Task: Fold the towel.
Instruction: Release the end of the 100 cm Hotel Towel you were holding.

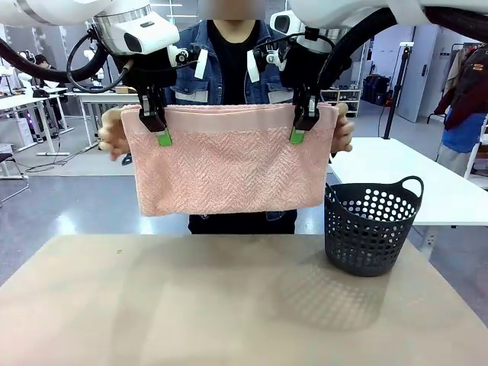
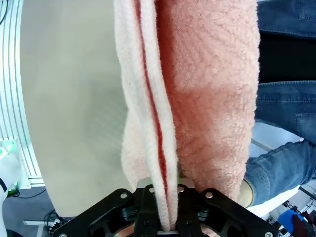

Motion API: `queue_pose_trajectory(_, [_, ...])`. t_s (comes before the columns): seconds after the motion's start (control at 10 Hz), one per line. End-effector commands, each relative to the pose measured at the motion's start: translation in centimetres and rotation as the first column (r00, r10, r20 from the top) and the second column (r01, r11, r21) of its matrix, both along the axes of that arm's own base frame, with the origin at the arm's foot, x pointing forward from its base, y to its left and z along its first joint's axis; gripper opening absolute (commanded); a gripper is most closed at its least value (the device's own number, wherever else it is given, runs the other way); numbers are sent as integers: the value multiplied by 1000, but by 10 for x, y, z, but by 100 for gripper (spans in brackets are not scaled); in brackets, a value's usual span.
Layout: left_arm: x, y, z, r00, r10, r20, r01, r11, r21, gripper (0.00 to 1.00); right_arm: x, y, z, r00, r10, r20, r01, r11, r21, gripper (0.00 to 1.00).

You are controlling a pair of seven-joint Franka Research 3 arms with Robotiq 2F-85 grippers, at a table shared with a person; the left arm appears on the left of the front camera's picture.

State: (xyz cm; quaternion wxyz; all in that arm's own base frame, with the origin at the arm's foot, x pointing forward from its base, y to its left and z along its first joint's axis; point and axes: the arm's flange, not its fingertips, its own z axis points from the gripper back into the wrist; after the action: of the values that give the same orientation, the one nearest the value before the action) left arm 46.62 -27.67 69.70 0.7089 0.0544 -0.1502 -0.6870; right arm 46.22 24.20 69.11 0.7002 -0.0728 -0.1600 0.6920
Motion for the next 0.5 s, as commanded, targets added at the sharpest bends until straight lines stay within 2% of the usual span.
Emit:
queue_pose_trajectory(0.0, [-1,1,3,1000,0,8,0,1000,9,0,0,-1,1,1000,4,7,-4,1000,-14,0])
queue_pose_trajectory(0.4, [-1,1,3,1000,0,8,0,1000,9,0,0,-1,1,1000,4,7,-4,1000,-14,0])
